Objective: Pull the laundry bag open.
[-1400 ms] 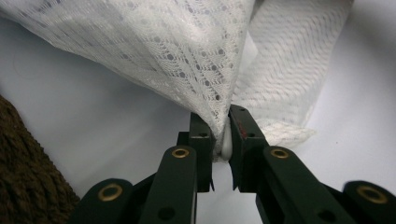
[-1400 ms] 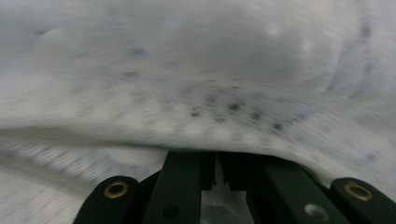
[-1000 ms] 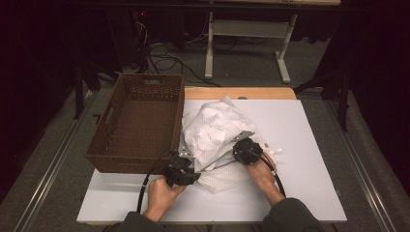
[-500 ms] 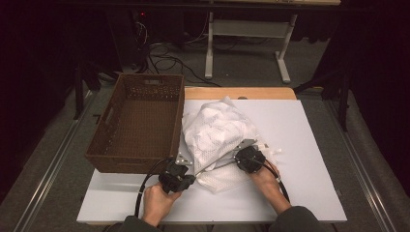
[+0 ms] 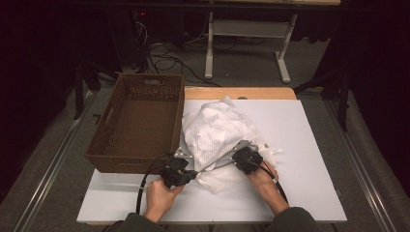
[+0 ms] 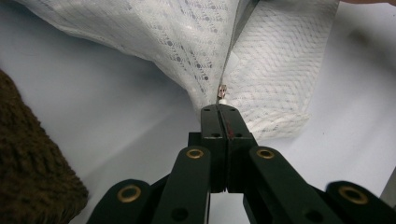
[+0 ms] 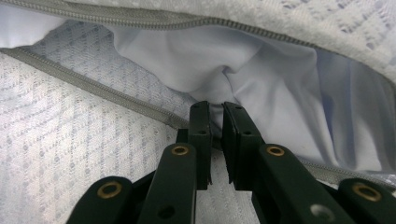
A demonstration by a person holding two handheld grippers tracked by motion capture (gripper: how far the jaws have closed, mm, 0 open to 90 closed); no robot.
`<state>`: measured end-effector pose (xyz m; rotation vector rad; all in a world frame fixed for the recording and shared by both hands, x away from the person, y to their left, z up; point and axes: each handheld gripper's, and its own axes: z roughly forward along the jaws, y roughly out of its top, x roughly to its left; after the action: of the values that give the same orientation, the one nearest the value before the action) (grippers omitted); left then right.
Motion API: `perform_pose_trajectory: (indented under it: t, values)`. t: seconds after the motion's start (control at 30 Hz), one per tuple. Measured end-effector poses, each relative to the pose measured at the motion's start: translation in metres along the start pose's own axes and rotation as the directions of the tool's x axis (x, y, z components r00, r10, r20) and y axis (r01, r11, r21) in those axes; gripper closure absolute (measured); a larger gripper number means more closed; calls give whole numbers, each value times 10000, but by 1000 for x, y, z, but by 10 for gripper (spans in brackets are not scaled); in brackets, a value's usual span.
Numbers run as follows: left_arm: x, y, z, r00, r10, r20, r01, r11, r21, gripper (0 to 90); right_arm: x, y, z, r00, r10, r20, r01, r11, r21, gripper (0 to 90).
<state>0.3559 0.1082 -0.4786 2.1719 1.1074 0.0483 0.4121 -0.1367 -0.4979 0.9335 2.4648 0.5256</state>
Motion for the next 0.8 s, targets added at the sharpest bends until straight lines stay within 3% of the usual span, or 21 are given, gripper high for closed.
perform_pose_trajectory:
  t: [0.23, 0.57, 0.8]
  values:
    - [-4, 2, 5, 9995, 168, 273, -175, 9995, 252, 817, 0, 0, 0, 10000, 61, 41, -62, 10000, 52, 825]
    - [-6, 13, 17, 9995, 113, 297, -107, 9997, -205, 784, 1, 1, 0, 9999, 69, 117, -71, 9999, 133, 825]
    - [-7, 9, 8, 9995, 290, 142, -284, 9988, -394, 757, 1, 1, 0, 9999, 118, 107, -120, 9998, 131, 825]
